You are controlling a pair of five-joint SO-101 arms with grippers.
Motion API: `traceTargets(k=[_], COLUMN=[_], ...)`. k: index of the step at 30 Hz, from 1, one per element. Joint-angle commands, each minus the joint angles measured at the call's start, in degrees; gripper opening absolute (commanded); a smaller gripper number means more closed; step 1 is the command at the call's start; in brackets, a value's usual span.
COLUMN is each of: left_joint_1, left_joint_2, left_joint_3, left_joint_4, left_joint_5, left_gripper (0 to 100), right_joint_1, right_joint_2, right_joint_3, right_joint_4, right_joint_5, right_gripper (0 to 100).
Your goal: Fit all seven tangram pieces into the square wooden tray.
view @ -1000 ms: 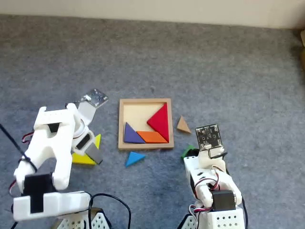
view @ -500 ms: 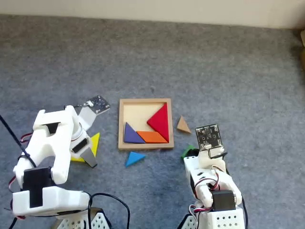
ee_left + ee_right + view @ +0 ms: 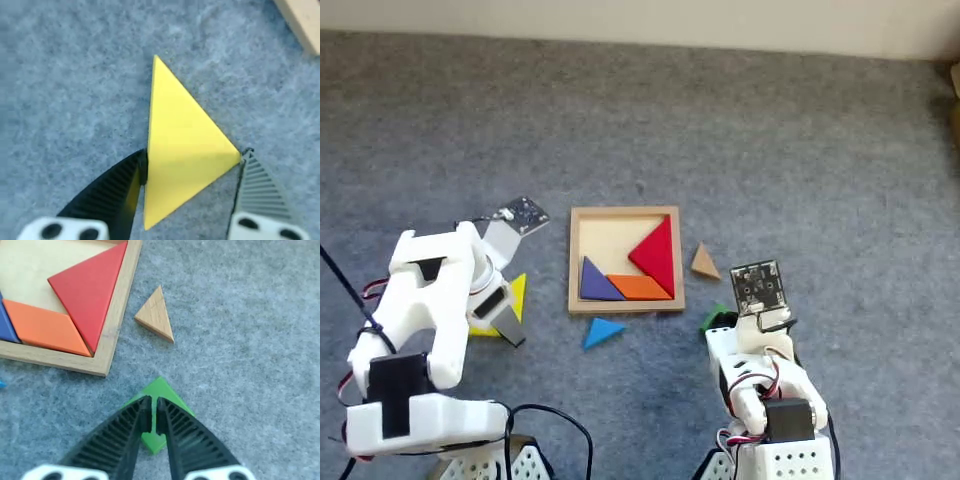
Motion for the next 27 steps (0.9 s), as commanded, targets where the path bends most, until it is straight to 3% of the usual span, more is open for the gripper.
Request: traceTargets(k=[1,9,18,22,27], left_joint_1=[-0.4,-0.4,-0.22,0.13,-0.13], left_joint_2=[-7.08,-19.47,-19.91,-17.36,-5.32], left_joint_3=[1.98,6.02,5.23,5.14,4.09], left_joint_4=[-1.05,-0.97,1.41,0.88,-6.33], left_joint_5=[0.79,3.16,4.13,3.96,3.96], left_gripper=[27,27,33,33,33], right_joint_1=[0.48,0.48,0.48,0.48,0.48], right_joint_2=[-0.31,-0.31,-0.31,-0.31,-0.31], right_joint_3=[8.66,8.66,8.66,8.66,8.66], right_joint_4=[0.48,0.48,0.48,0.57,0.57], right_joint_5=[0.26,0.18,0.18,0.18,0.18], right_gripper=[2.9,2.9,2.9,2.9,2.9])
